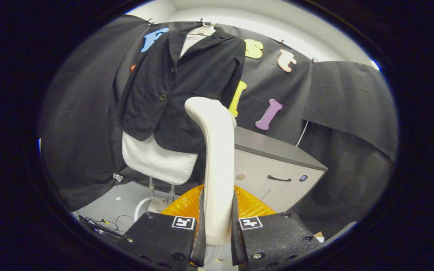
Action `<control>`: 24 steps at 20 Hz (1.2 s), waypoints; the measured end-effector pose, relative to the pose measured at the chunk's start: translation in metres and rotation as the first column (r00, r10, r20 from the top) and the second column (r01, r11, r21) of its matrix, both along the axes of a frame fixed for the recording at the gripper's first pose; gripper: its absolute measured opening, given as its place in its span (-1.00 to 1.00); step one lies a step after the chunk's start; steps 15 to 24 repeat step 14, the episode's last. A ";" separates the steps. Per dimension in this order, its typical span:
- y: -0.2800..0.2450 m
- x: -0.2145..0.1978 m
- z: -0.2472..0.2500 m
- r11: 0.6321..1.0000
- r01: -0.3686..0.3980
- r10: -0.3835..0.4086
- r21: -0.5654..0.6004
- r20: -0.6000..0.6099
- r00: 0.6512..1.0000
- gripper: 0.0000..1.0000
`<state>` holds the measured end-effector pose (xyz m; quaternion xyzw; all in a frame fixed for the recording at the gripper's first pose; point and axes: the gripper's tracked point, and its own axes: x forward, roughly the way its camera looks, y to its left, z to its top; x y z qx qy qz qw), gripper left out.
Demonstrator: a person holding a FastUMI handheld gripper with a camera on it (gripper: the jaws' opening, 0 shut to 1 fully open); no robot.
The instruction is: Iron the clothes twice with a garment steamer, once on the left side and once on the right side.
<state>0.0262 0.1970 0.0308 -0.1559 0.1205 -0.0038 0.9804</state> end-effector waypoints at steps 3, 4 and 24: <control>-0.033 -0.012 0.001 1.000 0.023 -0.023 0.012 -0.006 1.000 -0.41; -0.045 -0.016 -0.001 0.999 0.027 -0.026 0.021 -0.013 1.000 -0.41; -0.141 -0.057 -0.029 0.995 0.037 -0.027 0.093 -0.106 0.994 -0.41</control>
